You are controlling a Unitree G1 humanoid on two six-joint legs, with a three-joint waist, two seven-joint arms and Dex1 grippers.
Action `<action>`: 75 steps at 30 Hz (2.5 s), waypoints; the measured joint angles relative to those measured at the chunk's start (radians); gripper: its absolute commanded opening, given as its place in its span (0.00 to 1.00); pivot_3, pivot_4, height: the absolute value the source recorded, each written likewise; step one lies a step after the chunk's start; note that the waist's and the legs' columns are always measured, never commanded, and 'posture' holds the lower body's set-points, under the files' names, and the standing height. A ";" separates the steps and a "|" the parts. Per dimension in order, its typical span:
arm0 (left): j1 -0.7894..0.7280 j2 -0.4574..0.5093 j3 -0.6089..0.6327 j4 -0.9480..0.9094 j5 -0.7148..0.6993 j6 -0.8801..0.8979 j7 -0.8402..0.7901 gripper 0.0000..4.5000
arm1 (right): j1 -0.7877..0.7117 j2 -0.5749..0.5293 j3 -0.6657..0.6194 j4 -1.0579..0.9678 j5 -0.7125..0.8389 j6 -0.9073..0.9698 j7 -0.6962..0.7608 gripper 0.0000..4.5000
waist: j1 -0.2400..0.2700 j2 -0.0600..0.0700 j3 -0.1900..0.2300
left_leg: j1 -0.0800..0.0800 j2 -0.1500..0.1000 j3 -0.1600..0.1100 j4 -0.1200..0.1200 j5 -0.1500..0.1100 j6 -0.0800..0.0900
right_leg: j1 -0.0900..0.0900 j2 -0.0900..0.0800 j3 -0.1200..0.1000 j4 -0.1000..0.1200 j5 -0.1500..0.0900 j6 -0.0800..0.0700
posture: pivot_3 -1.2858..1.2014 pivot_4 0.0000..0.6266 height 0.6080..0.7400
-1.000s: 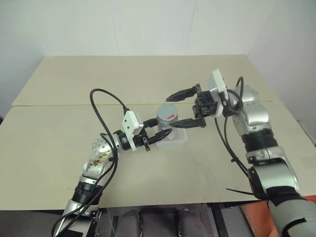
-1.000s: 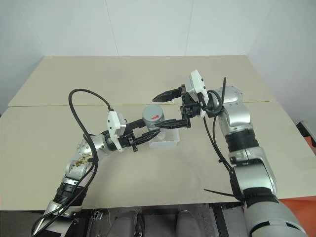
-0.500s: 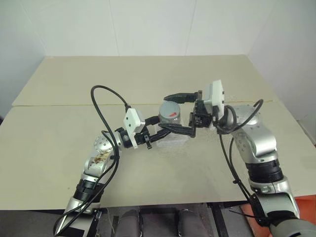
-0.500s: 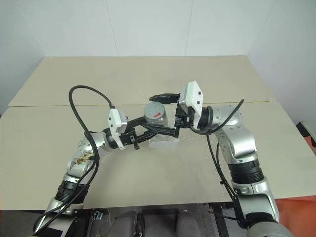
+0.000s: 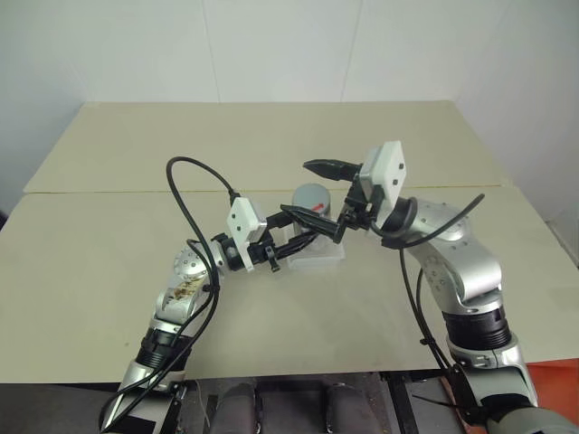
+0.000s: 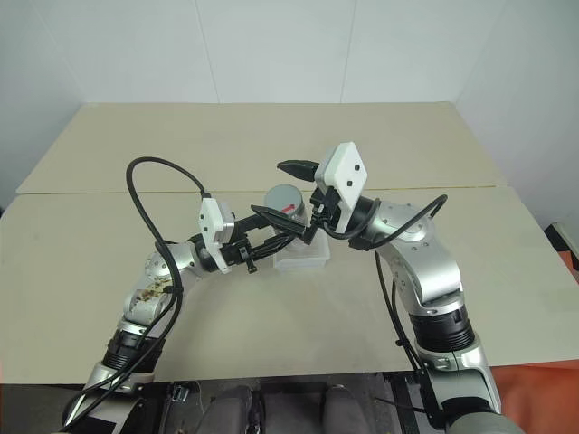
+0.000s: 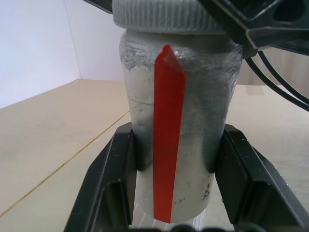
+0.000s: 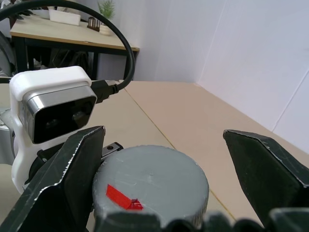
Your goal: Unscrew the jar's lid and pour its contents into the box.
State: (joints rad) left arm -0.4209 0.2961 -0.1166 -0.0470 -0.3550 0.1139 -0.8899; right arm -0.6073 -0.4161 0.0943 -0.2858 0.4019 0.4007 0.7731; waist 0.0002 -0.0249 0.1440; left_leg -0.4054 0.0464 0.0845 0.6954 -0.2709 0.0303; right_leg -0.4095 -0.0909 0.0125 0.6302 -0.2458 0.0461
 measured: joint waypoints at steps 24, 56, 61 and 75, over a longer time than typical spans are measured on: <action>0.003 0.013 -0.001 0.027 0.000 -0.004 0.000 0.43 | 0.069 -0.105 -0.043 -0.051 0.026 0.000 0.009 0.99 | 0.001 0.000 0.000 | 0.000 0.000 0.000 0.000 0.000 0.000 | 0.000 0.000 0.000 0.000 0.000 0.000 | 0.52 0.24 1.00; 0.003 0.005 0.009 0.039 0.001 -0.026 0.002 0.43 | 0.045 -0.083 -0.013 -0.045 0.040 0.031 0.011 0.99 | 0.010 0.000 0.000 | 0.000 -0.001 0.000 0.000 0.000 0.000 | 0.001 0.000 0.000 -0.001 0.000 0.000 | 0.52 0.24 1.00; 0.003 0.000 0.009 0.039 0.001 -0.027 0.005 0.43 | 0.020 -0.061 0.005 -0.010 0.006 0.009 0.011 0.99 | 0.010 0.000 0.000 | 0.000 -0.001 0.000 0.000 0.000 0.000 | 0.001 0.000 0.000 -0.001 0.000 0.000 | 0.52 0.24 1.00; 0.005 0.001 0.011 0.039 0.000 -0.044 0.010 0.43 | 0.017 -0.042 -0.012 0.032 0.024 -0.008 0.030 0.99 | 0.010 0.000 0.000 | 0.000 -0.001 0.000 0.000 0.000 0.000 | 0.001 0.000 0.000 -0.001 0.000 0.000 | 0.52 0.24 1.00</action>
State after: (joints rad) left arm -0.4158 0.2974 -0.1058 -0.0081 -0.3547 0.0694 -0.8801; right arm -0.5905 -0.4585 0.0823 -0.2535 0.4262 0.3930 0.8032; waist 0.0103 -0.0251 0.1441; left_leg -0.4050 0.0458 0.0844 0.6958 -0.2709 0.0305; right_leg -0.4085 -0.0909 0.0126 0.6296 -0.2457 0.0462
